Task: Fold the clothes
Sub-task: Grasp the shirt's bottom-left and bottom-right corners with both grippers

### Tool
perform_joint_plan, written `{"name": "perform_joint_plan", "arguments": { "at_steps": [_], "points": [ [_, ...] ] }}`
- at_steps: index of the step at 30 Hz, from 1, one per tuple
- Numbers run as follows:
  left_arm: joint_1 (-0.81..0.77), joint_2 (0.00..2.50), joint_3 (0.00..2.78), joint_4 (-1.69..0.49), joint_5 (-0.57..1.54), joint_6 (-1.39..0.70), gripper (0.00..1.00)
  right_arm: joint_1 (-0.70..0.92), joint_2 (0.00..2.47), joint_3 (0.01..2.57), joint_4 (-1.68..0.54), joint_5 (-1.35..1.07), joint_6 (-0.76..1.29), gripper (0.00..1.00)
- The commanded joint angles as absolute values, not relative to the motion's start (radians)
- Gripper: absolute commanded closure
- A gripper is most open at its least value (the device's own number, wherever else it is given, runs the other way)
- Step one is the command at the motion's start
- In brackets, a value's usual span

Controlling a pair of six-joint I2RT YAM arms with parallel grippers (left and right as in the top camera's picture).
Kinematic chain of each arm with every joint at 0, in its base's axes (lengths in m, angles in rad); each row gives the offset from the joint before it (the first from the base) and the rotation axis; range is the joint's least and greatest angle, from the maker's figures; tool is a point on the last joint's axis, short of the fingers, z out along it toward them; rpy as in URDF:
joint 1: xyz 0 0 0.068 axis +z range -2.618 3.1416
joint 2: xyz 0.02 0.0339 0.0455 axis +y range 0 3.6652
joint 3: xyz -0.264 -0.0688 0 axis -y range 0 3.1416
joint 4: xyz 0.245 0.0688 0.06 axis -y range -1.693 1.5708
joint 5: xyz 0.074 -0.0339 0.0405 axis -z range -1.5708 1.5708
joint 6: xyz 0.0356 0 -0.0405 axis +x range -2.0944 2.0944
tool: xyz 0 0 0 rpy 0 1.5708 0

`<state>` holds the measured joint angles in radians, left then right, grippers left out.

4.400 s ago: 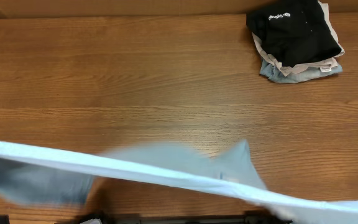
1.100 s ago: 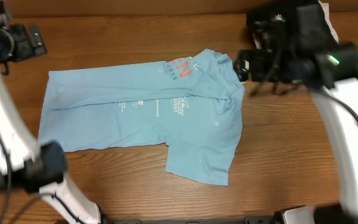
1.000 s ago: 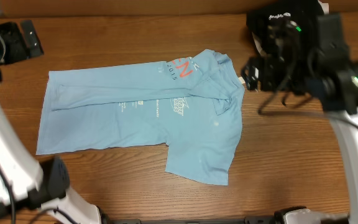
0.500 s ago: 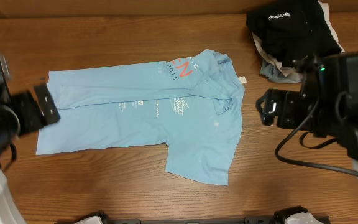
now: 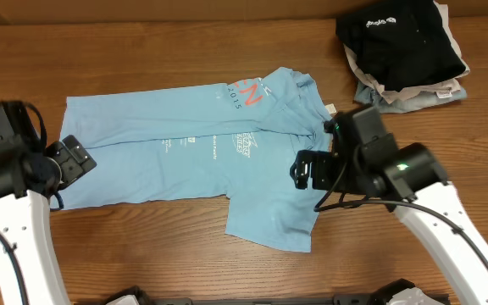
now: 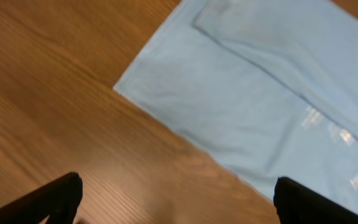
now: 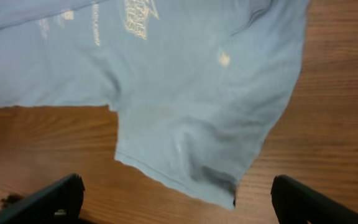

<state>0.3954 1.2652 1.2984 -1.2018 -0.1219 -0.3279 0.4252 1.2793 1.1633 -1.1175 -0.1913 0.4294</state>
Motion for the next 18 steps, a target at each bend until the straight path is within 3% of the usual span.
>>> {"name": "perform_joint_plan", "arguments": {
  "at_steps": [1, 7, 18],
  "points": [
    [0.458, 1.293, 1.156, -1.089, -0.145, -0.409, 0.0, 0.426, 1.282, 1.078, -1.063, -0.205, 0.48, 0.0],
    [0.551, 1.397, 0.992, -0.867, -0.138, -0.436, 0.0, 0.426, 1.282, 1.0, -1.029, -0.204, 0.479, 0.01],
    [0.59, 1.66, 0.966, -0.685, -0.131, -0.451, 0.25, 0.426, 1.286, 0.95, -1.007, -0.204, 0.479, 0.11]
  ]
}}
